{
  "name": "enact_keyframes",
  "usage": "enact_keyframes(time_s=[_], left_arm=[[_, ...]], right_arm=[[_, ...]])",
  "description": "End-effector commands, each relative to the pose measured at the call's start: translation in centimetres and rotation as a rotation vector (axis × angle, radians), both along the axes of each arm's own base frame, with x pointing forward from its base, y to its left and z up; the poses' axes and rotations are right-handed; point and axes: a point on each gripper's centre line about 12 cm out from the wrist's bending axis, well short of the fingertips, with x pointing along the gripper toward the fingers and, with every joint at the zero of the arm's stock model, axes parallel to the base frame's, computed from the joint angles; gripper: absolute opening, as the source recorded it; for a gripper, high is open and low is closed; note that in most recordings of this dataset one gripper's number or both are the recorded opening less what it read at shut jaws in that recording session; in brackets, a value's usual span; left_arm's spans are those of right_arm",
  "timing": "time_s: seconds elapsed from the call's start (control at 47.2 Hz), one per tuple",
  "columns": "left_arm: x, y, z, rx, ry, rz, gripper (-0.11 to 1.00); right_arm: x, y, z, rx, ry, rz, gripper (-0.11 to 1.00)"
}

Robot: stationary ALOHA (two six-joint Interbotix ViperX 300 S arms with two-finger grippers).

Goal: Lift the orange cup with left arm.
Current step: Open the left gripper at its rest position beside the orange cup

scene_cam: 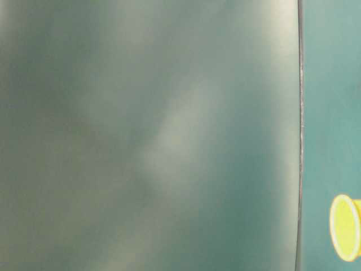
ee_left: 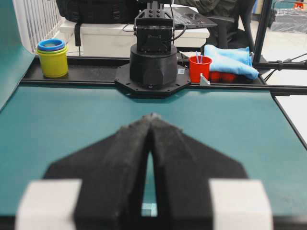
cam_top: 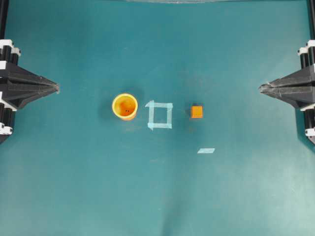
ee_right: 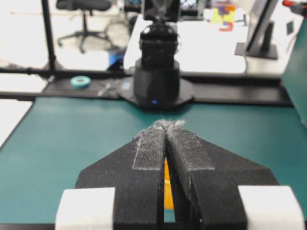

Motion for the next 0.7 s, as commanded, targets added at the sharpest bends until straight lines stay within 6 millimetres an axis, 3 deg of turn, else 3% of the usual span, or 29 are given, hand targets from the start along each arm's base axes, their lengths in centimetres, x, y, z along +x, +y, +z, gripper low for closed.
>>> enact_keyframes(time_s=[0.0, 0.254, 0.677], left_arm=[[0.2, 0.0, 1.0, 0.011, 0.003, -0.001, -0.01], [0.0, 0.0, 0.1, 0.008, 0.104, -0.001, -0.01], [0.1, 0.0, -2.5, -0.013, 0.299, 0.002, -0.01]], right_arm=[[0.2, 0.0, 0.6, -0.003, -0.011, -0.002, 0.0], [0.7, 0.0, 0.7, -0.001, 0.087, 0.0, 0.0], [0.7, 0.0, 0.7, 0.0, 0.092, -0.002, 0.0]])
